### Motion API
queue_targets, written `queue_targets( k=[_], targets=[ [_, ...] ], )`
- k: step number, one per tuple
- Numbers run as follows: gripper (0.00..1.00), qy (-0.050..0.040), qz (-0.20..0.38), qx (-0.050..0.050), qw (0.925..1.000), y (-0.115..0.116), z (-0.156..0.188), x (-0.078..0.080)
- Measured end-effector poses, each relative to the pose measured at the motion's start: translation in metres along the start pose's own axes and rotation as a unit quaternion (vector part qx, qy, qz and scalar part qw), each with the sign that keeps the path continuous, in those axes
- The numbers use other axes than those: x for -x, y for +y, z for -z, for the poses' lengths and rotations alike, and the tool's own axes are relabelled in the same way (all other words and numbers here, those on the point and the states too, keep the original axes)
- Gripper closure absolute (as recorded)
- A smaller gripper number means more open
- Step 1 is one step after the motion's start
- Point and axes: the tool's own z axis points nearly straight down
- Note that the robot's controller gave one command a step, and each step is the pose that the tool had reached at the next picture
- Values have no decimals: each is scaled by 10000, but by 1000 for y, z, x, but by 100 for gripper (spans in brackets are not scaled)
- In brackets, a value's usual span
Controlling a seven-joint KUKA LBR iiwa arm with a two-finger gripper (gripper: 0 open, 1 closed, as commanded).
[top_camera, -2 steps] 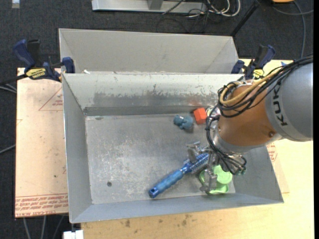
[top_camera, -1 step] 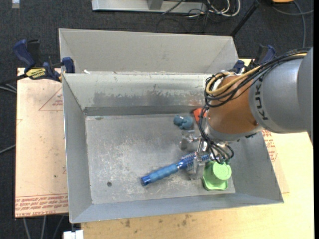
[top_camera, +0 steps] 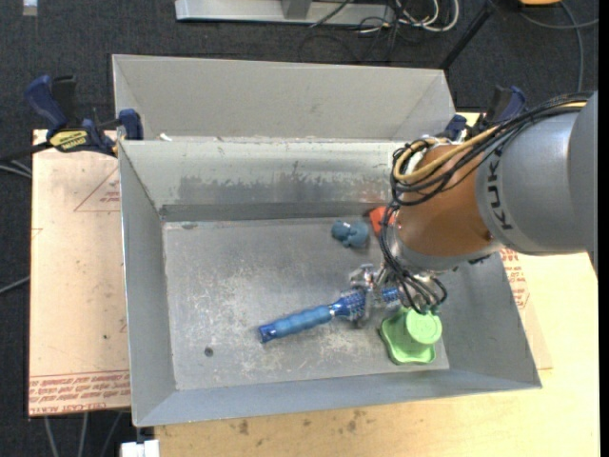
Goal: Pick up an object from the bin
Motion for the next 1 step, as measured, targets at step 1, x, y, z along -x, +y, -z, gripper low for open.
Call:
queue_targets(
  k=[1],
  targets=[
    [100, -36, 20, -10, 10000, -5, 168, -48]
  ],
)
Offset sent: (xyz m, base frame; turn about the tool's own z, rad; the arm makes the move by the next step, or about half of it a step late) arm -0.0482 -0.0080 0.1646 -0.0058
